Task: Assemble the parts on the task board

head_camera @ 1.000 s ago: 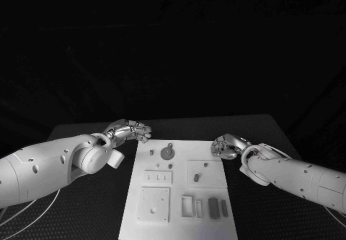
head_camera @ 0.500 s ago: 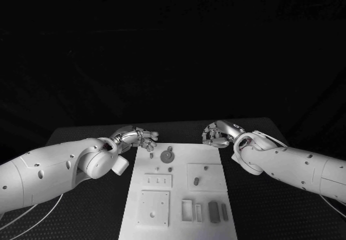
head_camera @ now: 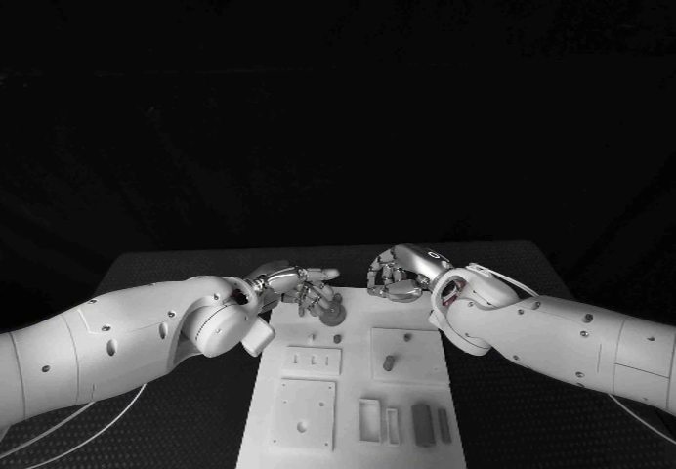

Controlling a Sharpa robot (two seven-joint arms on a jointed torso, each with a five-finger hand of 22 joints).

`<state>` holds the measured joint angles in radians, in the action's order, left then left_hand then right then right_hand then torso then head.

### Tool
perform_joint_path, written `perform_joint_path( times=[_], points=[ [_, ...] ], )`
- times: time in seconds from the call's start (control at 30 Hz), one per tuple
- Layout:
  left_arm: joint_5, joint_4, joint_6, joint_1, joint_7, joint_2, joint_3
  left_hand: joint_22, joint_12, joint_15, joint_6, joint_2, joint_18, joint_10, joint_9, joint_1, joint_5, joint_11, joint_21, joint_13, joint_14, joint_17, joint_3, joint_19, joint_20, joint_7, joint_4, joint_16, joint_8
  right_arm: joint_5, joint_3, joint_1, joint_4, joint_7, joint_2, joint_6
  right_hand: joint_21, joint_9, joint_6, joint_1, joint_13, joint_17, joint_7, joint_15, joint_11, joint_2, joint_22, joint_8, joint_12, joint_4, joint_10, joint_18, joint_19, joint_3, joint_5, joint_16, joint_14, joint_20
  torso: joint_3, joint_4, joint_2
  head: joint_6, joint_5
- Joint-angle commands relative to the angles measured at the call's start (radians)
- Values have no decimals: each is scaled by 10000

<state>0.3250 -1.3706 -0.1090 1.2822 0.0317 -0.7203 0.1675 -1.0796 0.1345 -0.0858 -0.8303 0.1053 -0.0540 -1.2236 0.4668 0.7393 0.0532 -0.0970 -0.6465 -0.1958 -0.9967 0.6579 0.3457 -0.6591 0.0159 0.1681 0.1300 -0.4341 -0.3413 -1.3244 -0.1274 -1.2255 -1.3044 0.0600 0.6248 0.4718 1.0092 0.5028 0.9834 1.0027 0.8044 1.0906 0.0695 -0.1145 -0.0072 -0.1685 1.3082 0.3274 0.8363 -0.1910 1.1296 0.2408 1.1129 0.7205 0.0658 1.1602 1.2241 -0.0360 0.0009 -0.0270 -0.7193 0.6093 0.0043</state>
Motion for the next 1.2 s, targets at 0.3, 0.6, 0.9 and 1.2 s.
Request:
perform_joint_path(
  times=[0.3, 0.6, 0.9, 1.2],
  points=[
    [460, -26, -149, 10, -435, 172, -4, 47, -80, 54, 176, -83, -133, 155, -56, 42, -35, -28, -17, 6, -15, 63, -75, 19, 5, 80, 193, -18, 167, -185, 3, 7, -257, 296, -293, -563, 387, -1, 36, 62, 1764, 410, 404, 88, 70, -55, 194, -243, 1570, -51, -548, 210, -112, -219, -32, 410, -75, -14, 13, -16, -16, -67, 143],
    [673, -58, -97, 10, -651, 257, -1, 81, -86, 56, 148, -268, -113, 145, -68, 296, -26, -30, -60, -19, -24, 106, -103, 8, 4, 79, 541, -27, 187, -321, 3, 9, -364, 135, -501, -440, 820, 33, -76, 225, 3246, 951, 458, 126, 114, -108, 206, -348, 3079, -71, -673, 210, 38, -202, 81, 982, 254, -137, 20, -29, -21, -59, 172],
    [1053, -53, -126, 11, -1012, 313, -1, 130, -79, 54, -39, -782, -69, 105, -80, 556, 81, -9, -138, -63, -44, 136, -101, 16, 8, 19, 1021, -10, 162, -485, 3, 10, -460, 41, -611, -517, 883, 73, 10, 315, 3367, 1101, 441, 121, 103, -50, 197, -304, 3154, -154, -690, 210, 31, -163, 145, 1093, 355, -167, 14, -27, -18, -18, 186],
    [1057, -17, -83, 10, -1015, 369, 1, 159, -72, 57, -132, -979, -56, 79, -87, 509, 183, 9, -171, -84, -58, 146, -107, 16, 12, -16, 1114, -2, 151, -490, 2, 10, -504, -8, -665, -715, 899, 78, 20, 317, 3387, 1150, 437, 117, 98, -30, 195, -301, 3165, -162, -682, 210, 34, -159, 163, 1131, 393, -172, 9, -39, -17, 11, 177]
  ],
)
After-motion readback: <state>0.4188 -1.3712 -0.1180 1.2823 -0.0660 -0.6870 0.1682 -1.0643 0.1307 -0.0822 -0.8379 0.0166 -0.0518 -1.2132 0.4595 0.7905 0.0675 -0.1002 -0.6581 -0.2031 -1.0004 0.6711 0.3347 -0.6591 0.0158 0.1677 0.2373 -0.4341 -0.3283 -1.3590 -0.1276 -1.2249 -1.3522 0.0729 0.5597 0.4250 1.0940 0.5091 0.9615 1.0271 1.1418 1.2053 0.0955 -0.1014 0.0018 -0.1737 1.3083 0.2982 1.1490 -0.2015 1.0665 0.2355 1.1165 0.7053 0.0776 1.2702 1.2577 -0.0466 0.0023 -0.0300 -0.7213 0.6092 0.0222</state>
